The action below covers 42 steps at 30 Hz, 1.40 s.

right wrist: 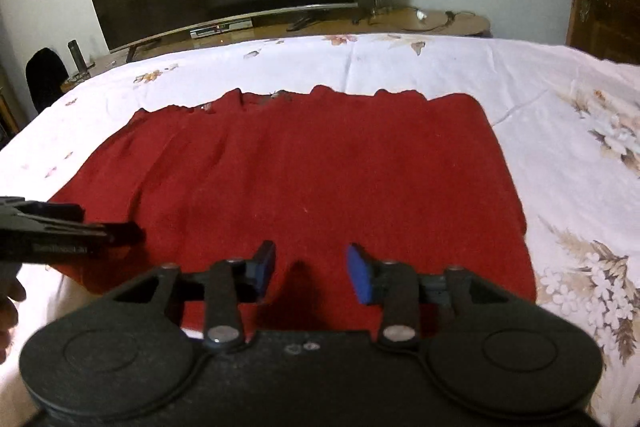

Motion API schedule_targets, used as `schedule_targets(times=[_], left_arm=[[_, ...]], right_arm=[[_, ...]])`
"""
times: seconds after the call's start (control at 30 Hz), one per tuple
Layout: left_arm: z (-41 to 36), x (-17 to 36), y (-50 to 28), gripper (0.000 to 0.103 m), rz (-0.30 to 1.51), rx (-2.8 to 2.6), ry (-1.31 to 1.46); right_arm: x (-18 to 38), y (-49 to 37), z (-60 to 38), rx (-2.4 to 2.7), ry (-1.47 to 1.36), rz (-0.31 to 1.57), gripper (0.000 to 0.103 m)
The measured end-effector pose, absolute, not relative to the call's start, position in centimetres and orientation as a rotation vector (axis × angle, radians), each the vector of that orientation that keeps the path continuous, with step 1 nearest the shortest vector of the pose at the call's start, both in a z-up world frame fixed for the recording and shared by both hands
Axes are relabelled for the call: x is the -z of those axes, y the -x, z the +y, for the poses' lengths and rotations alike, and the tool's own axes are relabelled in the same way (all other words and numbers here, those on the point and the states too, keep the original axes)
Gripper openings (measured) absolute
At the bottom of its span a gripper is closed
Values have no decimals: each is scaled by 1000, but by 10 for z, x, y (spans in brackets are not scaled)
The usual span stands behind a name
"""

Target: Fold small clothes

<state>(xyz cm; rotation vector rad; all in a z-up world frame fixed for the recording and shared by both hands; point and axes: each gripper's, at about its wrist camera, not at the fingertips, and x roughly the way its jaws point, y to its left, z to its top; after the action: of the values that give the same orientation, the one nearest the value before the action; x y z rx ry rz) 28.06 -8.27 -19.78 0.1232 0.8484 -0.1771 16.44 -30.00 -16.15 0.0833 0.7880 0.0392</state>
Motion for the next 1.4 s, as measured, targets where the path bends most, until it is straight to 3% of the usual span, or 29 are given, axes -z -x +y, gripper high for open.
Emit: schedule_targets(times=[0.07,0.43,0.9,1.03,1.4], left_arm=[[-83,201,-281,89,864,178,-124],[-85,178,-289,89,823,203,-87],[-99,208,-390,91,846,114,-42],[-97,204,-387,93,849,97,-42],[-52,182,-370,93,852,68,61]], right_arm=[[174,-167,-301,-20,-73,846,45],[147,-161,-300,-34,-106,748,45],[158,-269,-317,-66,-39,735,45],[176,-275,-323,-53,8,771,44],[149,-253,-309,-171,-162,750,46]])
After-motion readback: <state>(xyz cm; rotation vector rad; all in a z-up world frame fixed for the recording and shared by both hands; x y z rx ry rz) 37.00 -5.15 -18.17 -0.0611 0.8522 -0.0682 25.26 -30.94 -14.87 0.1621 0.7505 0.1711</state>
